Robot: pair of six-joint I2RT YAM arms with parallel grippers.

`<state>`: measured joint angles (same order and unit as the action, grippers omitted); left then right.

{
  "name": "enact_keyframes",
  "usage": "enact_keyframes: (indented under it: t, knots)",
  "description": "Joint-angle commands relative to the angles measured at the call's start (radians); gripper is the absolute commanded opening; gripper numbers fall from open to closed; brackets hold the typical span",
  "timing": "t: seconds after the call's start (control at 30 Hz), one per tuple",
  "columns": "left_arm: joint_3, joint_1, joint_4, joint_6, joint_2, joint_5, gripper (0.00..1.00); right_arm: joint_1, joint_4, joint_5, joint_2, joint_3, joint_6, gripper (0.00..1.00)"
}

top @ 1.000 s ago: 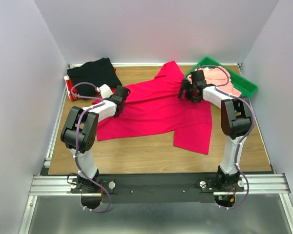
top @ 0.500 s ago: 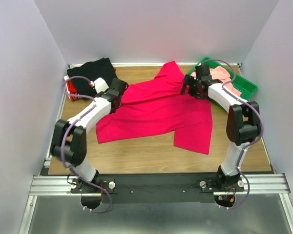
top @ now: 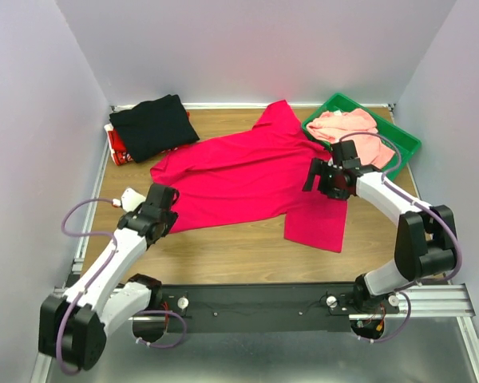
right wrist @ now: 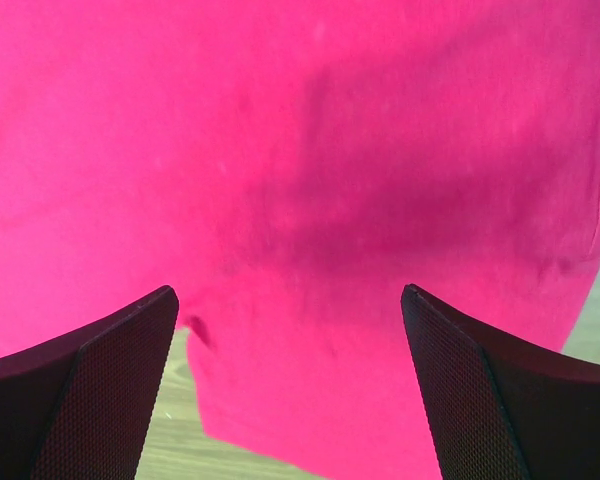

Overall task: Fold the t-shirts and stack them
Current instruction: Fold the tshirt

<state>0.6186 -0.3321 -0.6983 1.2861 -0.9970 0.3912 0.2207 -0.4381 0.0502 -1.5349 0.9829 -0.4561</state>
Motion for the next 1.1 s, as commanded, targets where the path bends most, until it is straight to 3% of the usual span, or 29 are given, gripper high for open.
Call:
enact_keyframes:
  t: [0.0, 0.2, 0.53, 0.83, 1.07]
  knots:
    - [-0.048, 0.018, 0.011, 0.133, 0.107, 0.005, 0.39, -0.003, 0.009, 0.027, 0.05, -0.059, -0.009, 0.97]
    - [-0.122, 0.051, 0.051, 0.159, 0.136, -0.008, 0.39, -0.003, 0.016, 0.014, 0.044, -0.107, 0.016, 0.93]
    - [0.053, 0.056, -0.069, 0.197, -0.262, 0.06, 0.37, -0.003, 0.032, 0.023, 0.078, -0.158, -0.027, 0.93]
    - [0.062, 0.057, -0.133, 0.326, -0.262, 0.021, 0.38, -0.003, 0.03, 0.005, 0.104, -0.202, -0.032, 0.94]
    - [0.064, 0.057, -0.126, 0.337, -0.342, 0.058, 0.39, -0.003, 0.032, 0.004, 0.113, -0.21, -0.027, 0.94]
